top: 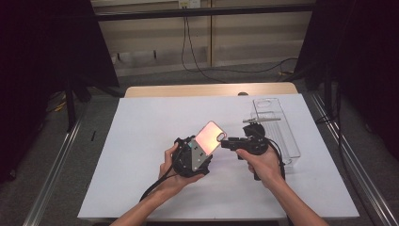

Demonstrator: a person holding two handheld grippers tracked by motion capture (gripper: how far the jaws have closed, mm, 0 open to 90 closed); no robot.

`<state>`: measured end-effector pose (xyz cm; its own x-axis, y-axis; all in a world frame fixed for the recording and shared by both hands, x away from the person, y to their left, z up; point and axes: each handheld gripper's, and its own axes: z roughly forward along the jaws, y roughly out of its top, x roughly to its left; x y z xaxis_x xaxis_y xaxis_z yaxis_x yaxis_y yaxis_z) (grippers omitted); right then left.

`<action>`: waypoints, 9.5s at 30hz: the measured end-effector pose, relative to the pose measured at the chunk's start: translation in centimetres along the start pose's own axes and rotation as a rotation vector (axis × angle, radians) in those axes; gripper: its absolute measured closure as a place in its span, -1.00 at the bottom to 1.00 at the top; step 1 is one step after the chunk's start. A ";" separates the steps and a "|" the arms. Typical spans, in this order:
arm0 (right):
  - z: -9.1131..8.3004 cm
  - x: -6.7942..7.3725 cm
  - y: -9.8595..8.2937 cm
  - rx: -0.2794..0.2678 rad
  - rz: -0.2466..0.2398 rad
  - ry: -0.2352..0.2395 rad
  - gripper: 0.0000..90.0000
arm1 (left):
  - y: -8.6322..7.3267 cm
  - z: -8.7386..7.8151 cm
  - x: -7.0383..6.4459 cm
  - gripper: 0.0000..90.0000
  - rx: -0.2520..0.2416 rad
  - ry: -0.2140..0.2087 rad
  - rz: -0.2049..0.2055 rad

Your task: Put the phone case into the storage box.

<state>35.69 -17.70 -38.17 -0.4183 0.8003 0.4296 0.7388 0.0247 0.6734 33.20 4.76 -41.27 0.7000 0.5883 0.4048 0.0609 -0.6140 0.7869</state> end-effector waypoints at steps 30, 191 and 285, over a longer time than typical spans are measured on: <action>1.2 -0.3 0.3 0.038 0.117 0.074 0.50 | 0.1 0.0 -0.1 -0.62 0.001 0.012 0.017; -6.8 -3.3 1.8 -0.274 0.019 -0.122 0.91 | -9.9 -8.5 8.2 -0.91 -0.231 0.132 -0.445; -11.3 -11.7 8.0 -0.336 -0.026 -0.459 0.91 | -12.2 -10.3 7.8 -0.91 -0.231 0.066 -0.536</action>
<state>40.47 -33.64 -31.00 -0.1066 0.9821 0.1552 0.4911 -0.0837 0.8671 30.62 22.24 -42.89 0.5683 0.8209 -0.0556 0.2324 -0.0953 0.9679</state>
